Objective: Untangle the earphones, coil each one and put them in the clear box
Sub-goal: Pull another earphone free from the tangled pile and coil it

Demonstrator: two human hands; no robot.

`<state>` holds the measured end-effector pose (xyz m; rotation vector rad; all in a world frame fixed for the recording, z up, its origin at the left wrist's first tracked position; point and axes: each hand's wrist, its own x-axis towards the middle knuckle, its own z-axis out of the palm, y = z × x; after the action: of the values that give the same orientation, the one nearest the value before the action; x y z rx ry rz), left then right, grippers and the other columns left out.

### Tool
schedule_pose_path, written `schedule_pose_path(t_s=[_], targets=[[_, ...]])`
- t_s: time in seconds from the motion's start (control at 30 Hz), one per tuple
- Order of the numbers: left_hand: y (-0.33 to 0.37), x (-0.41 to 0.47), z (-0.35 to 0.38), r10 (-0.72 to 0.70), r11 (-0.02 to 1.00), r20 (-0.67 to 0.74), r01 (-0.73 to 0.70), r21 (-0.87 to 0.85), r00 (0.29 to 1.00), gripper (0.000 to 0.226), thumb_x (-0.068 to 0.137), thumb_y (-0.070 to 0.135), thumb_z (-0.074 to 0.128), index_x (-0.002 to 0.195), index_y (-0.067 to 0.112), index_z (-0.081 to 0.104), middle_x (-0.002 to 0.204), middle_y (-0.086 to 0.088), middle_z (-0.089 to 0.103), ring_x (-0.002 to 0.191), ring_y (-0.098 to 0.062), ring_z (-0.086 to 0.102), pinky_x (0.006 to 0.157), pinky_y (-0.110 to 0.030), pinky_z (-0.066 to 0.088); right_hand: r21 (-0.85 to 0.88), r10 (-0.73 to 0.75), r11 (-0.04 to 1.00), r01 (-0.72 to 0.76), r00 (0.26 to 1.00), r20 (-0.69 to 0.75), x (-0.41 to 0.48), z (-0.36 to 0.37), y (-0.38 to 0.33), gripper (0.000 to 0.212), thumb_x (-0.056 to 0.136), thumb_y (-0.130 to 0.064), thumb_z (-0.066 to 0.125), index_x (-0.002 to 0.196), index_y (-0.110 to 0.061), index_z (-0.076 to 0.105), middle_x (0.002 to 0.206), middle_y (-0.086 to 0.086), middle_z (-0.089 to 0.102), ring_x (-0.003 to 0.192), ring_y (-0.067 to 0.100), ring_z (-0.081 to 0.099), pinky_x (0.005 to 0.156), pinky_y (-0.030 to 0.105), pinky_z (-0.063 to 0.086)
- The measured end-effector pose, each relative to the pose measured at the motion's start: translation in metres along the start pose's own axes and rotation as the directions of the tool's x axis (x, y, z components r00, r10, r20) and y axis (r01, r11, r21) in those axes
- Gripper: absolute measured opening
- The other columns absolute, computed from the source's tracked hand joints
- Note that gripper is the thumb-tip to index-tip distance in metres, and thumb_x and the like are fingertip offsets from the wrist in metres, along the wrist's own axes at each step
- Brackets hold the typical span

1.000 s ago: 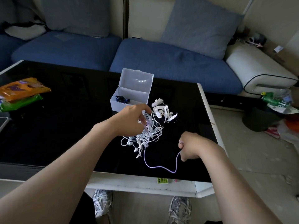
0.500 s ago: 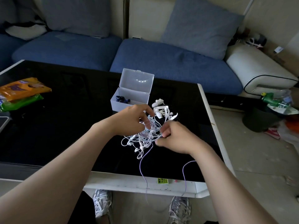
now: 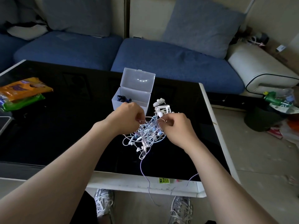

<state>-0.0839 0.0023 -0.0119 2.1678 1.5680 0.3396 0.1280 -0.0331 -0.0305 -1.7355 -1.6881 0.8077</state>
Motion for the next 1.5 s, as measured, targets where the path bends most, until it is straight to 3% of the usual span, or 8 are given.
schedule_pose_path(t_s=[0.23, 0.5, 0.67, 0.87, 1.1, 1.27, 1.4, 1.5], targets=[[0.020, -0.005, -0.001, -0.182, 0.983, 0.042, 0.182, 0.016, 0.982, 0.028, 0.091, 0.021, 0.044, 0.082, 0.005, 0.065, 0.087, -0.008, 0.072, 0.096, -0.030, 0.062, 0.084, -0.041, 0.030, 0.298, 0.183, 0.933, -0.200, 0.979, 0.085, 0.003, -0.002, -0.002, 0.013, 0.097, -0.030, 0.077, 0.087, -0.024, 0.082, 0.093, 0.000, 0.080, 0.092, 0.014, 0.073, 0.095, 0.041, 0.059], [0.019, -0.003, 0.001, -0.126, 0.974, 0.012, 0.126, -0.190, 0.992, 0.039, 0.100, 0.050, 0.063, 0.075, 0.022, 0.073, 0.066, 0.005, 0.060, 0.050, -0.002, 0.051, 0.047, -0.019, 0.035, 0.526, 0.359, 0.750, -0.401, 0.915, 0.185, 0.007, -0.007, -0.010, 0.016, 0.099, -0.019, 0.061, 0.096, -0.014, 0.076, 0.088, 0.010, 0.080, 0.083, 0.020, 0.070, 0.086, 0.037, 0.047], [0.020, -0.001, 0.001, -0.091, 0.985, -0.132, 0.070, -0.160, 0.987, 0.030, 0.100, 0.037, 0.064, 0.082, 0.016, 0.074, 0.067, -0.001, 0.063, 0.065, -0.014, 0.057, 0.055, -0.023, 0.040, 0.524, 0.415, 0.715, -0.463, 0.884, 0.215, 0.003, -0.010, -0.011, 0.025, 0.092, -0.033, 0.075, 0.094, -0.008, 0.072, 0.085, 0.007, 0.080, 0.083, 0.026, 0.072, 0.085, 0.040, 0.059], [0.029, 0.002, -0.003, -0.166, 0.933, -0.193, 0.090, -0.349, 0.967, 0.022, 0.097, 0.024, 0.061, 0.084, 0.009, 0.072, 0.062, 0.006, 0.054, 0.057, -0.010, 0.045, 0.050, -0.022, 0.034, 0.645, 0.444, 0.593, -0.481, 0.864, 0.236, 0.001, -0.004, -0.013, 0.038, 0.091, 0.009, 0.074, 0.117, -0.014, 0.061, 0.091, 0.022, 0.078, 0.079, 0.034, 0.075, 0.062, 0.031, 0.054], [0.029, 0.002, 0.000, -0.190, 0.940, -0.255, 0.101, -0.325, 0.948, 0.032, 0.104, 0.022, 0.050, 0.083, -0.003, 0.052, 0.069, -0.002, 0.049, 0.063, -0.018, 0.039, 0.045, -0.018, 0.032, 0.411, 0.367, 0.816, -0.406, 0.914, 0.175, 0.006, -0.003, -0.008, 0.058, 0.088, 0.013, 0.040, 0.097, -0.028, 0.081, 0.104, 0.004, 0.079, 0.080, 0.012, 0.058, 0.060, 0.023, 0.033], [0.030, 0.006, 0.000, -0.194, 0.863, -0.228, 0.056, -0.502, 0.954, 0.030, 0.107, 0.025, 0.045, 0.096, 0.000, 0.059, 0.081, -0.012, 0.069, 0.067, -0.021, 0.055, 0.060, -0.032, 0.047, 0.478, 0.182, 0.815, -0.328, 0.927, 0.327, -0.005, -0.003, -0.014, 0.080, 0.084, 0.024, 0.036, 0.131, -0.033, 0.067, 0.099, 0.008, 0.071, 0.085, 0.023, 0.066, 0.057, 0.022, 0.042], [0.035, 0.003, 0.000, -0.157, 0.775, -0.182, 0.007, -0.632, 0.971, 0.028, 0.110, 0.024, 0.040, 0.093, 0.008, 0.054, 0.082, -0.006, 0.076, 0.066, -0.021, 0.068, 0.067, -0.040, 0.057, 0.442, 0.126, 0.843, -0.305, 0.913, 0.388, -0.003, 0.000, -0.010, 0.088, 0.079, 0.025, 0.055, 0.142, -0.036, 0.061, 0.097, 0.007, 0.070, 0.091, 0.017, 0.065, 0.068, 0.023, 0.047], [0.036, 0.003, -0.002, -0.153, 0.726, -0.157, 0.004, -0.688, 0.976, 0.027, 0.111, 0.025, 0.037, 0.092, 0.012, 0.050, 0.082, -0.012, 0.075, 0.069, -0.024, 0.070, 0.068, -0.042, 0.058, 0.454, 0.173, 0.827, -0.332, 0.918, 0.357, -0.002, -0.002, -0.014, 0.055, 0.082, -0.006, 0.079, 0.128, -0.036, 0.071, 0.092, 0.001, 0.073, 0.081, 0.013, 0.063, 0.072, 0.028, 0.037]])
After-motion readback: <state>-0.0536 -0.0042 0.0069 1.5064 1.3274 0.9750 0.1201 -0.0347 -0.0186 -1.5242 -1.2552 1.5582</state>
